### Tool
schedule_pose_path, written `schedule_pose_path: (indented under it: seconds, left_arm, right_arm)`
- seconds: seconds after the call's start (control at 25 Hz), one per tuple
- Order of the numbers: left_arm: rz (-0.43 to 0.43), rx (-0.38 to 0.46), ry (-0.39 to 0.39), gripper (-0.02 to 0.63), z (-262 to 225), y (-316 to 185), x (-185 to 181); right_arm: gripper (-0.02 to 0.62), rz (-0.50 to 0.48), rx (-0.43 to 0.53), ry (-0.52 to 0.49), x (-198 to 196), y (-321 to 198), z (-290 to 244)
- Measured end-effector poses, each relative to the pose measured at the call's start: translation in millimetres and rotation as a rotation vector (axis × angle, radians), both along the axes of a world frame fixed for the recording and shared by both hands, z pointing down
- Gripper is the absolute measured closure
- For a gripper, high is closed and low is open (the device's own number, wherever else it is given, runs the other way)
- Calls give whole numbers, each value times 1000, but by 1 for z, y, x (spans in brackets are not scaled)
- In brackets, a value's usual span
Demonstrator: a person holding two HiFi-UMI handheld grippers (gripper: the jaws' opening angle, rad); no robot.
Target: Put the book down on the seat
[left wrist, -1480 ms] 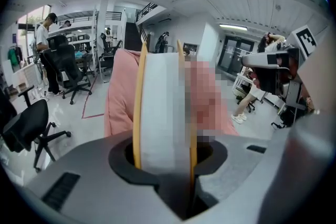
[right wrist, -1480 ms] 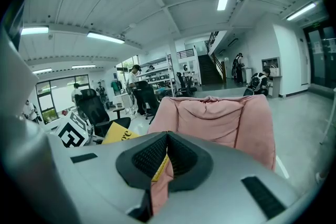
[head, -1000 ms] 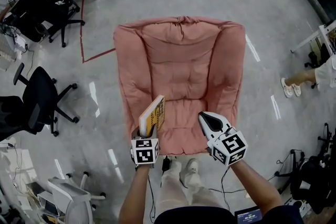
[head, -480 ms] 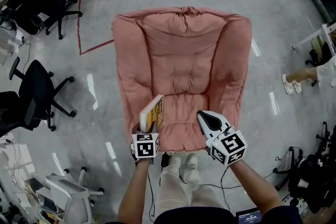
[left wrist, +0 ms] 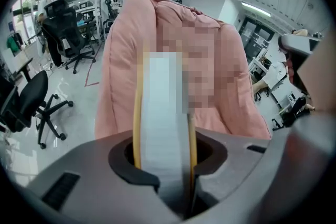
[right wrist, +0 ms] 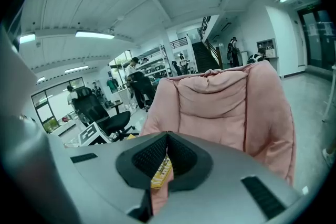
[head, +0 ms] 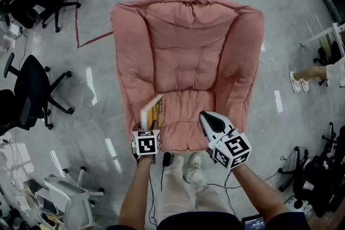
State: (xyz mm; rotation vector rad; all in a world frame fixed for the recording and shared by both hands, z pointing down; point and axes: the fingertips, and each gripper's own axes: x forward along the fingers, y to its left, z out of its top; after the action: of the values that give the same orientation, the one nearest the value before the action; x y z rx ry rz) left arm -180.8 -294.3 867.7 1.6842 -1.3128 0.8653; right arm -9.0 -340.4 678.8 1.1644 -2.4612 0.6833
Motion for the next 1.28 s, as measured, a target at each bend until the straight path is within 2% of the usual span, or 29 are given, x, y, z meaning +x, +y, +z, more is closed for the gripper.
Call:
schedule_pose_path:
  seconds: [0.32,0.96,1.28]
  left_arm:
    - [-8,-36,1,457,19,0,-5]
    - [-54,-95,14,456,43,3,-5]
    - [-27,-72,-35,423,45,-2,-13]
  right_arm:
    - [577,-16,-6,-1,-14,-1,8]
    - [577,6,-44,20,-1,-1,26]
    - [577,10,-52,18,-2,-3,28]
